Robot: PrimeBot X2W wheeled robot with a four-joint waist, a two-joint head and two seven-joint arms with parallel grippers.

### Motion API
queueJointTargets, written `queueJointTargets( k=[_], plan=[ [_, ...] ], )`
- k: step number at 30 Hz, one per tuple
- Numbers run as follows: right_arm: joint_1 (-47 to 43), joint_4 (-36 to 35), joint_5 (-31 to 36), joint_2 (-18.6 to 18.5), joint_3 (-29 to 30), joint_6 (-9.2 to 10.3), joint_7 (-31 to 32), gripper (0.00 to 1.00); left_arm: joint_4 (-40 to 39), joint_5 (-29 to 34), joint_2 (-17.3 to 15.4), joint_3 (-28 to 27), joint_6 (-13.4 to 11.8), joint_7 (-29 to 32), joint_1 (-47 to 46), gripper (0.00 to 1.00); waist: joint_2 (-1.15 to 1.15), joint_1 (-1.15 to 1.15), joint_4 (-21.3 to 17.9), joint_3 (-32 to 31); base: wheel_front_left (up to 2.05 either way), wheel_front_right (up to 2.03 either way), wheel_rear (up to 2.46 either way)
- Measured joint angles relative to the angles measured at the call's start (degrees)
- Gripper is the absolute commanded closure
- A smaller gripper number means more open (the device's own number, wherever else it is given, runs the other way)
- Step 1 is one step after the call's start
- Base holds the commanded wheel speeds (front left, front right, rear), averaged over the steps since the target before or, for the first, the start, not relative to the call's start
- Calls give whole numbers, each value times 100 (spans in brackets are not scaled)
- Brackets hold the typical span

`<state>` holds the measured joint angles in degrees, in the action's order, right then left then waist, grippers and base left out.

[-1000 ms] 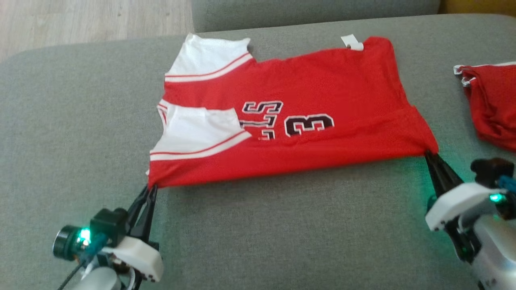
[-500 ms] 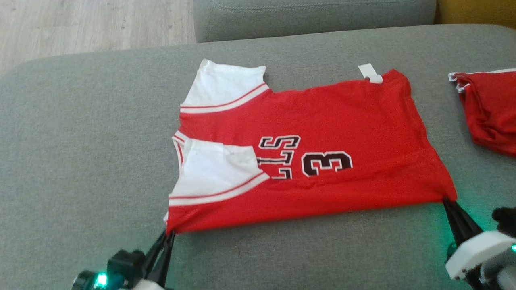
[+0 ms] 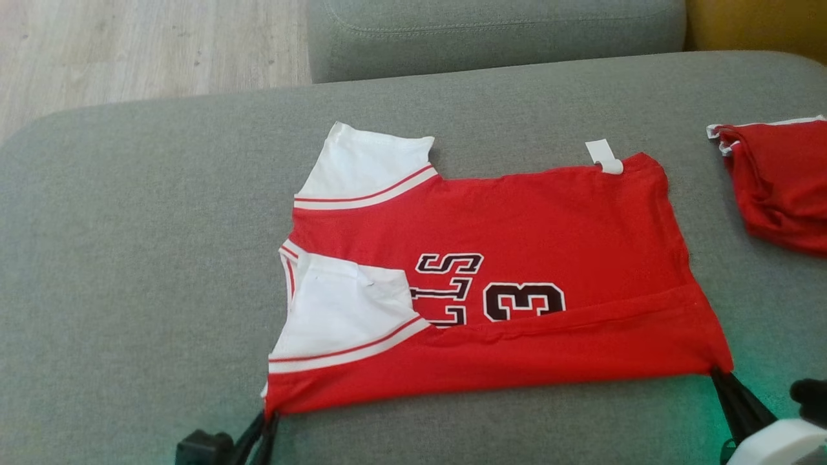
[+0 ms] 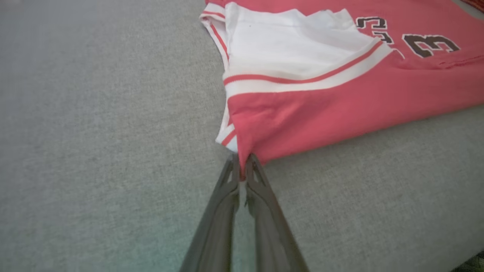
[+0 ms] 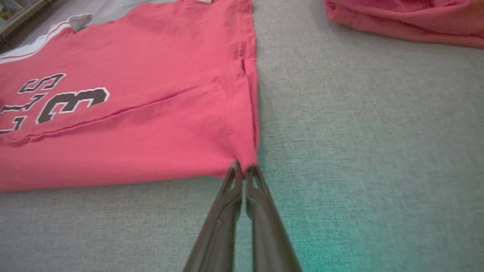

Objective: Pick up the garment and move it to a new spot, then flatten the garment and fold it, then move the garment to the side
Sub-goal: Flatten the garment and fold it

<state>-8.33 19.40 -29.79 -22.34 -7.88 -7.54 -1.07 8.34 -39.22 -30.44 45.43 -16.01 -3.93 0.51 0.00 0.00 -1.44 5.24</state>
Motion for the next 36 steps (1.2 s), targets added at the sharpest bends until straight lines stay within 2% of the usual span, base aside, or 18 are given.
queueJointTargets(
  k=[1, 2, 7, 11, 15, 19, 21, 22, 26, 29, 32, 36],
  plan=[
    [-30, -75, 46, 30, 63, 0, 69, 0, 59, -32, 22, 34, 33, 37, 0, 5, 0, 0, 0, -14, 0, 0, 0],
    [-64, -133, 119, 65, 153, 0, 120, 0, 110, -52, 38, 76, 48, 77, 1, 0, 0, 0, -2, -30, 0, 0, 0],
    [-87, -493, 479, 212, 569, 1, 266, 0, 259, -182, 82, 85, 151, 250, -14, 0, 0, 0, -21, -90, 0, 0, 0],
    [-86, -787, 714, 253, 758, 1, 294, 0, 14, -291, 20, -41, 246, 382, -204, 0, 0, 0, -37, -79, 0, 0, 0],
    [-46, -1003, 843, 341, 768, 1, 322, 0, -370, -241, -235, -167, 410, 828, -1100, 0, 0, 0, -58, 51, 0, 0, 0],
    [174, -1128, 880, 356, 536, 1, 439, 0, -441, -197, -346, -229, 842, 1571, -2462, 0, 0, 1, -130, 298, 0, 0, 0],
    [419, -1162, 912, 354, 448, 1, 461, 0, -259, -198, -339, -227, 1125, 1958, -3157, 0, 0, 1, -180, 454, 0, 0, 0],
    [419, -1162, 912, 354, 448, 1, 461, 0, -259, -198, -339, -227, 1125, 1958, -3157, 0, 0, 1, -180, 454, 0, 0, 0],
    [992, -1179, 912, 303, 212, 1, 456, 0, 393, -236, -285, -233, 1679, 2618, -4391, 0, 0, 2, -319, 801, 0, 0, 0],
    [1338, -1126, 911, 275, -5, 1, 402, 0, 951, -358, -219, -242, 1998, 3049, -5079, 0, 0, 3, -492, 1034, 0, 0, 0],
    [1547, -1044, 902, 275, -164, 1, 326, 0, 1499, -527, -176, -224, 2156, 3528, -5528, 0, 0, 2, -728, 1215, 0, 0, 0],
    [1702, -861, 851, 296, -297, 1, 193, 0, 2065, -601, -202, -121, 2240, 3995, -5922, 0, 0, 2, -1042, 1455, 0, 0, 0]
  ],
)
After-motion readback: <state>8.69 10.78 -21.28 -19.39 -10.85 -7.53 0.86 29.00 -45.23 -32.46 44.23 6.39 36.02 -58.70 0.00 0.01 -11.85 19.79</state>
